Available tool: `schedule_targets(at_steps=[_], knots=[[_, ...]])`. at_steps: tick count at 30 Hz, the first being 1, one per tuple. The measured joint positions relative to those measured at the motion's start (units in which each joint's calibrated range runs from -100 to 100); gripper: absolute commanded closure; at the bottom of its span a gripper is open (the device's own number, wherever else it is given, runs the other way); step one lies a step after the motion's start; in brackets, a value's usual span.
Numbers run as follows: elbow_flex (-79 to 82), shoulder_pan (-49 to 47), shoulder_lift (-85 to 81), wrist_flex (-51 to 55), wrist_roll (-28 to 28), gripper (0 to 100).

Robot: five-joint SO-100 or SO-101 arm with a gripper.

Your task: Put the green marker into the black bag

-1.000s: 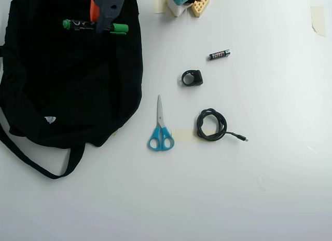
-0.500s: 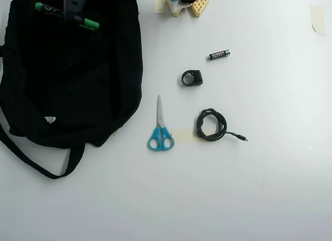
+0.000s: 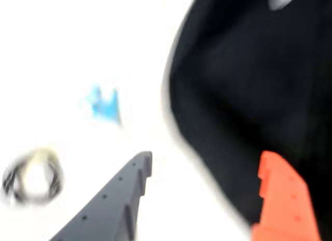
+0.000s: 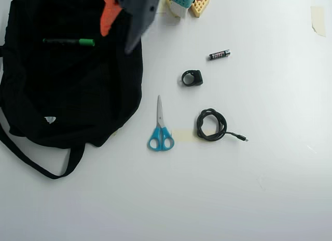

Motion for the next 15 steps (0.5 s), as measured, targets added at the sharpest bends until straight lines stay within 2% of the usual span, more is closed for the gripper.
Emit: schedule_targets(at_steps=[1, 3, 9, 15], knots=[[2.8, -5.5, -0.4, 0.3, -0.4, 74], [5.0, -14.2, -0.8, 0.3, -2.1, 80], [5.6, -18.6, -6.8, -0.3, -4.0, 98], [11.5, -19.6, -15.4, -3.5, -4.1, 98]])
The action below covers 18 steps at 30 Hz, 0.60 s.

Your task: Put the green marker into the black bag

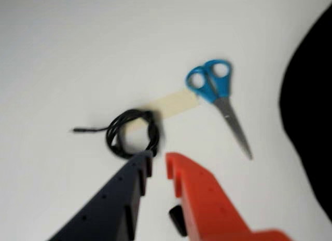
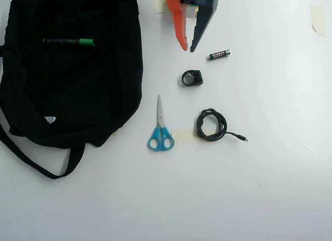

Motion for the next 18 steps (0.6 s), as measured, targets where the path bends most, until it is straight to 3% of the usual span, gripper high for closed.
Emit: schedule_targets(at_steps=[18], knots=[[34.8, -4.5, -32.6, -2.5, 4.1, 98]])
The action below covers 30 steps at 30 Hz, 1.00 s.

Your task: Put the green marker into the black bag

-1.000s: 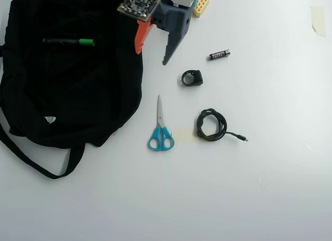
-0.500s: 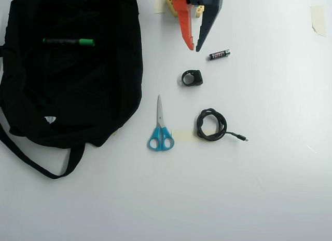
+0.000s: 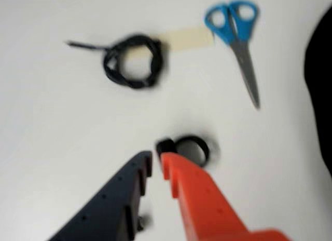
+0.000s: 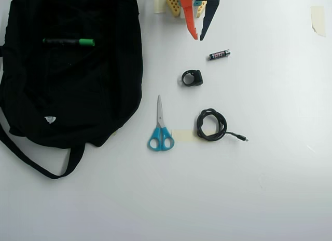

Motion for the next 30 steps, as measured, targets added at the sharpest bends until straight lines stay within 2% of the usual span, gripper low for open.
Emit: schedule_targets(at_steps=[6, 15, 30], knots=[[10.1, -0.3, -11.0, -1.5, 0.2, 98], [25.0, -0.4, -26.2, -1.6, 4.8, 98], [42.8, -0.4, -26.8, -1.6, 4.9, 98]])
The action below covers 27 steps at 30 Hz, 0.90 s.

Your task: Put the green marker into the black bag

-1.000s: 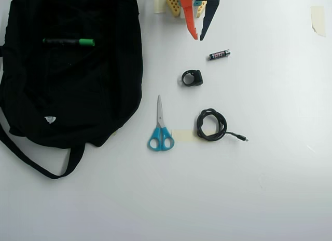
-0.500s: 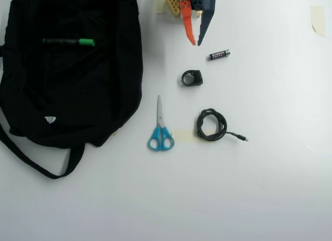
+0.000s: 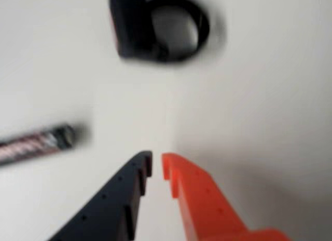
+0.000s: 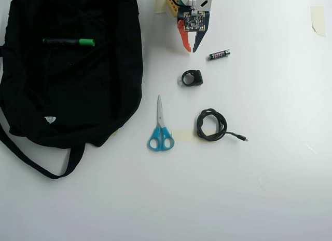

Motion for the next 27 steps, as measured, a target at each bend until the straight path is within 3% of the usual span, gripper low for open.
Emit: schedule_targets(at_steps=[27], knots=[[3.4, 0.1, -0.2, 2.1, 0.1, 98]])
